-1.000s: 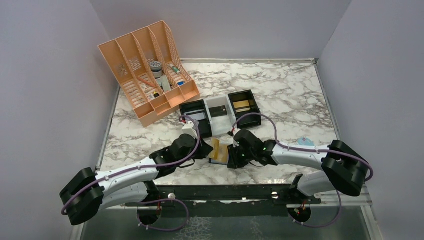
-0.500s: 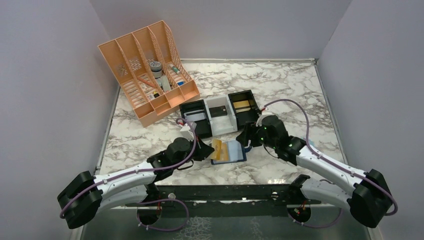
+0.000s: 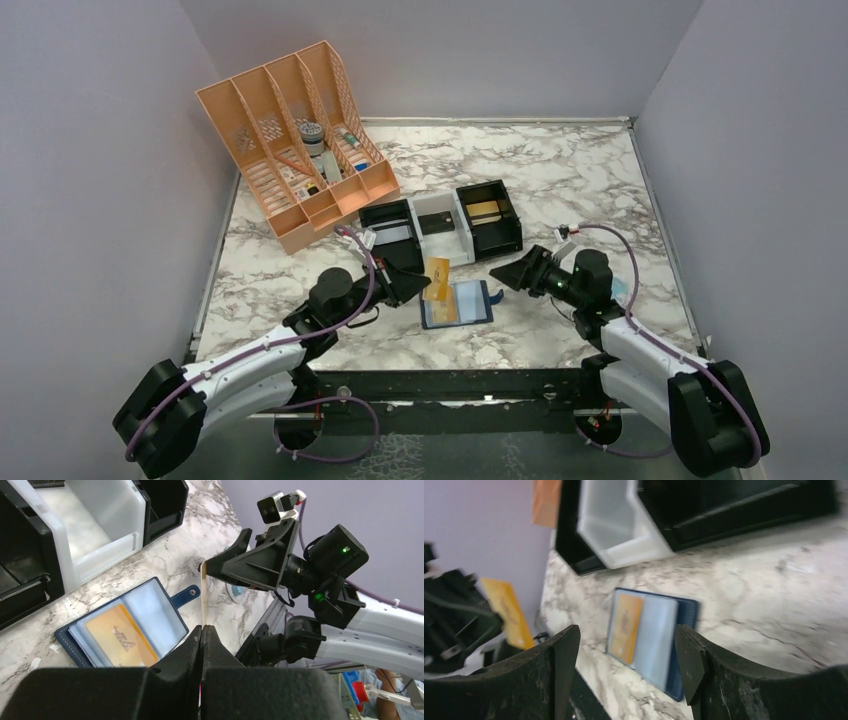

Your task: Take the credit cards out of the card holder

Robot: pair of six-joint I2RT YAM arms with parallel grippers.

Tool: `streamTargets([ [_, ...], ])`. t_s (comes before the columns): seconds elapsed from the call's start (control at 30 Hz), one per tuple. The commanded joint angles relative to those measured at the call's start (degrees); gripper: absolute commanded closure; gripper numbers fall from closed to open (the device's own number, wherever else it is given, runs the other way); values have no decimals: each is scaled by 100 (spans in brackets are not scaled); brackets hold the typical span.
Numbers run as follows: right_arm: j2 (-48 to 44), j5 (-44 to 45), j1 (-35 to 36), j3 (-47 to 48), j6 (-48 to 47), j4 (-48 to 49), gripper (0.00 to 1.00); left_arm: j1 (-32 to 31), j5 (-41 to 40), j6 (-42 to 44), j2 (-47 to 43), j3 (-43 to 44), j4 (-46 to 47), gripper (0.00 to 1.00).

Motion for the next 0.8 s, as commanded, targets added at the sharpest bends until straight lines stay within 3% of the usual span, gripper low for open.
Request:
streamTargets([
  [0.0,-112,-1416,-24,46,159,1876,29,156,624,-179,-18,1,393,100],
  [0.13,172,-2346,-24,348,150,1756,30,188,649,-567,-39,-111,647,100],
  [0.27,778,-2881,-24,88,960,2931,30,194,490,-929,-115,-109,761,100],
  [0.37,1069,-3016,-17,124,1312,3213,30,195,351,-1047,-80,-60,764,100],
  [0.6,1270,-3451,-15,1057,604,1646,31,192,231,-1392,308,39,929,100],
  [0.77,1812,-3724,71,1299,902,2109,31,195,428,-1441,709,361,1181,100],
])
